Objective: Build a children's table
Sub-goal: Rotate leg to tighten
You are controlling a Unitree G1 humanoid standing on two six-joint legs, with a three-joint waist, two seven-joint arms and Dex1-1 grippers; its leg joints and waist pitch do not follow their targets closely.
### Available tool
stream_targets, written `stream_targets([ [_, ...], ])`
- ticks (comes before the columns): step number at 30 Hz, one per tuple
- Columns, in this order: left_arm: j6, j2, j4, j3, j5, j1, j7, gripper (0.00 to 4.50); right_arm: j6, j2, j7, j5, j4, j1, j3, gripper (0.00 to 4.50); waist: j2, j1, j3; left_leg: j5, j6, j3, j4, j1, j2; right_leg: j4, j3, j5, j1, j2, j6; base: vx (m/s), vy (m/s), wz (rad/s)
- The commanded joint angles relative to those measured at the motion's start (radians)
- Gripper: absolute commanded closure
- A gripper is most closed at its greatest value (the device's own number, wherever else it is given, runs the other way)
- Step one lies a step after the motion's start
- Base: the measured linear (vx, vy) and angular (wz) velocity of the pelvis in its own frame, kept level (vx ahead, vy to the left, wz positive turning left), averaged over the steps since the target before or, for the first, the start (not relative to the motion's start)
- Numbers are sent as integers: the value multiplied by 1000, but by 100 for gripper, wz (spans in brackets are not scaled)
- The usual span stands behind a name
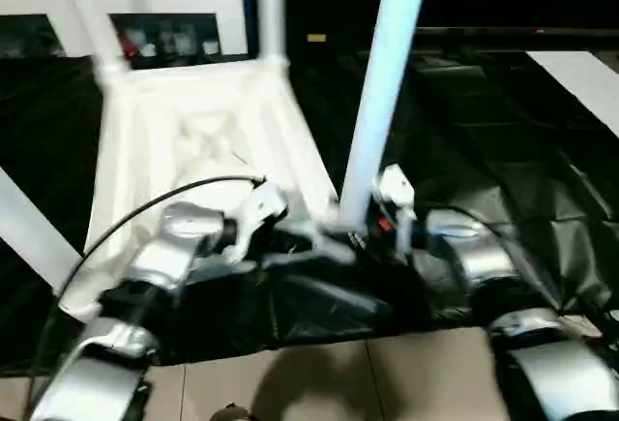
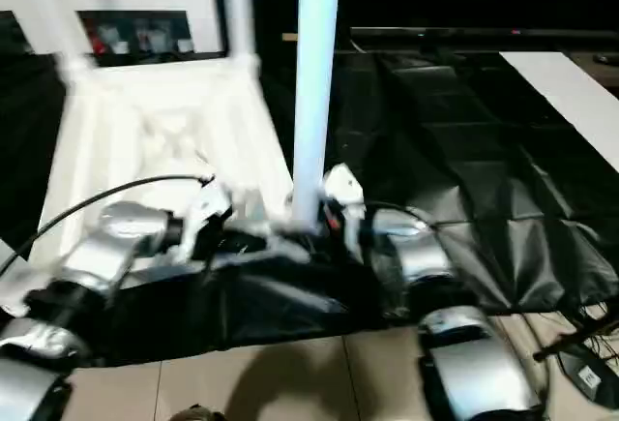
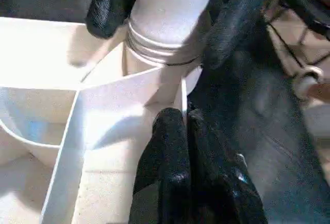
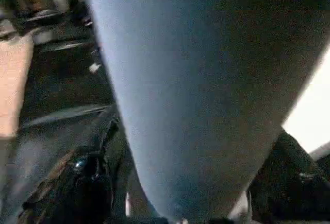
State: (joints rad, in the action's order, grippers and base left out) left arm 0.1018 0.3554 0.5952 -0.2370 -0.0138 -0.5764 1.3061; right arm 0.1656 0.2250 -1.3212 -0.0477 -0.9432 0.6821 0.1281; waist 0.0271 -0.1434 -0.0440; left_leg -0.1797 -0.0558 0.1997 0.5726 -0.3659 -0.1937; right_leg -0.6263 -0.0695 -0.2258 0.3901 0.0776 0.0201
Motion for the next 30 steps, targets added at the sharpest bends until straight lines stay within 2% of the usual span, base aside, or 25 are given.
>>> stream_targets([
  [1,-2,-4,-20,-42,-1,11,36,450,-18,-4,-71,30,-11,5,60,151,0,1,53,-162,70,-21,-60,16,-58,66,51,-44,-43,85,259,0,0,0],
  [5,0,3,-26,-44,-10,14,60,450,-32,1,-114,33,-13,10,74,177,-1,0,54,-155,62,-21,-60,16,-57,64,52,-42,-42,84,256,0,0,0],
  [12,2,16,-32,-47,-22,15,90,450,-53,-5,-155,17,-1,4,79,188,-3,-1,60,-106,87,-20,-52,14,-54,54,50,48,-44,81,274,0,0,0],
  [17,36,0,-26,-29,-34,8,58,450,-80,-20,-142,-11,22,-19,61,202,-4,-2,57,-135,73,-21,-56,16,-56,59,50,4,-43,83,269,0,0,0],
  [18,68,-25,-7,-11,-23,-5,-22,450,-95,-46,-59,-37,26,-30,21,202,-8,-3,55,-153,60,-21,-58,20,-58,63,51,-21,-41,84,266,0,0,0],
  [20,91,-44,4,6,-28,-13,-67,450,-106,-64,24,-41,18,-31,-4,202,-6,0,52,-173,45,-22,-63,18,-57,66,52,-56,-42,84,261,0,0,0],
  [22,115,-75,13,25,-35,-20,-131,450,-93,-93,171,-27,2,-35,-31,202,-5,6,46,-223,15,-25,-69,21,-55,77,54,-159,-41,87,242,0,0,0],
  [23,115,-77,13,25,-35,-20,-135,450,-93,-95,180,-26,1,-36,-32,202,-4,10,44,-259,-3,-28,-73,21,-53,86,55,-242,-41,91,220,0,0,0],
  [24,121,-97,18,28,-27,-21,-181,450,-89,-117,287,-14,-6,-40,-47,203,-3,12,44,-273,-11,-31,-75,21,-53,92,56,-295,-42,94,198,0,0,0],
  [26,136,-132,29,40,-25,-25,-248,450,-91,-155,425,-5,-14,-47,-68,203,-5,22,42,-277,-22,-34,-79,22,-53,95,58,-312,-37,92,182,0,0,0],
  [27,149,-168,45,60,-21,-34,-333,450,-93,-191,540,-3,-20,-51,-88,203,-3,32,43,-287,-31,-34,-80,26,-51,97,59,-320,-35,91,176,0,0,0],
  [28,149,-168,45,60,-21,-34,-333,450,-93,-191,540,-3,-20,-51,-88,203,-2,34,44,-284,-28,-34,-79,27,-50,98,59,-317,-35,90,175,0,0,0],
  [30,160,-208,50,68,-16,-39,-400,450,-106,-241,688,-7,-25,-51,-121,203,-3,36,45,-263,-15,-31,-77,25,-48,96,61,-281,-35,88,179,0,0,0],
])
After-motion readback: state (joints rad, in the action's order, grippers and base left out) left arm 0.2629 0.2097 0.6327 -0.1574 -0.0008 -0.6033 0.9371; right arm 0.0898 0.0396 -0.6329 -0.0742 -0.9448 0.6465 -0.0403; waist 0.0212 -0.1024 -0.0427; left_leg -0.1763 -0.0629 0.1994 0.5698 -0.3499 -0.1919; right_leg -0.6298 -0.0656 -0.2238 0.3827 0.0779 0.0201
